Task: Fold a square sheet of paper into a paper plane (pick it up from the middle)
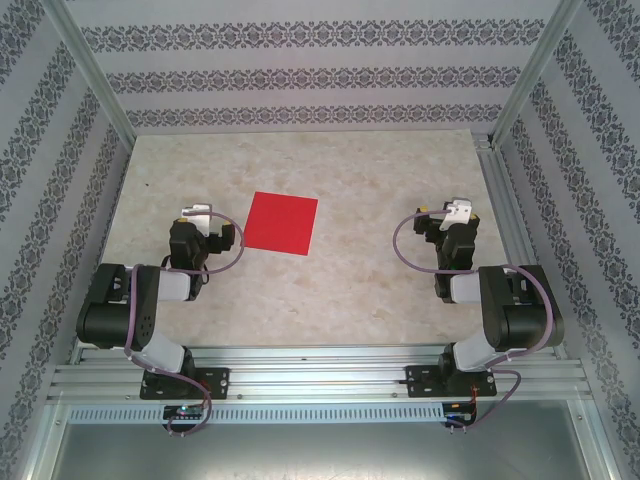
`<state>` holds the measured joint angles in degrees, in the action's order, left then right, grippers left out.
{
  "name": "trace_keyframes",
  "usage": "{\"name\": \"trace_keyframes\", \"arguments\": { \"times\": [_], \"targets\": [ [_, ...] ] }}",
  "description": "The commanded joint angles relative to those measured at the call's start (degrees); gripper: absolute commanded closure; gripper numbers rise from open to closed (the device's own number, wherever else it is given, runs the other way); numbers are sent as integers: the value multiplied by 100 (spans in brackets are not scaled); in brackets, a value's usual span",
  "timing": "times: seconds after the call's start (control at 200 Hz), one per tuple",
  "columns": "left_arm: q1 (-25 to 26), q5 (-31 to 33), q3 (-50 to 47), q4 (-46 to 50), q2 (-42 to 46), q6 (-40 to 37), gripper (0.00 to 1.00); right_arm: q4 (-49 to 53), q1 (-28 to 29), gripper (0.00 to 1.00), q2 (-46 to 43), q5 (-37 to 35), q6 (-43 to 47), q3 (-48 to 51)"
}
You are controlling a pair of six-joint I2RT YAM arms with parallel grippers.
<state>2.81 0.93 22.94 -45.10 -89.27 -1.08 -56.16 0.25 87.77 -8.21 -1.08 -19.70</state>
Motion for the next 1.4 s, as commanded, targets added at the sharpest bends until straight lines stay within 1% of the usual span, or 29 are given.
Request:
{"name": "trace_keyframes", "arguments": {
  "times": [0.0,0.739,0.844,0.929,1.039,1.109,1.144,1.184,1.279,1.334,1.394],
  "targets": [
    [71,57,91,-223,-20,-76,0,-132,-25,2,32,111,80,46],
    [62,48,97,-231,-20,-71,0,-114,-25,2,31,109,81,46],
    [63,68,78,-268,-3,-70,0,-311,1,2,21,-20,83,75],
    [65,383,179,53,191,68,0,-732,92,2,-164,-239,125,367],
    [62,447,581,1322,797,91,0,-755,347,2,-741,-616,348,644],
    [66,590,732,1752,1068,207,0,-183,679,2,-1246,-1095,549,557],
    [70,603,799,1919,1194,301,0,383,841,2,-1542,-1335,576,398],
    [71,611,908,2157,1334,441,0,1208,961,2,-1917,-1507,359,153],
    [71,625,1208,2846,1655,876,0,3430,1013,2,-2542,-1379,-594,-699],
    [71,678,1446,3386,1840,1226,0,4213,1051,2,-2648,-1216,-1033,-1048],
    [71,462,1696,3875,2018,1479,0,4769,1150,2,-2649,-1084,-1356,-1345]
  ]
}}
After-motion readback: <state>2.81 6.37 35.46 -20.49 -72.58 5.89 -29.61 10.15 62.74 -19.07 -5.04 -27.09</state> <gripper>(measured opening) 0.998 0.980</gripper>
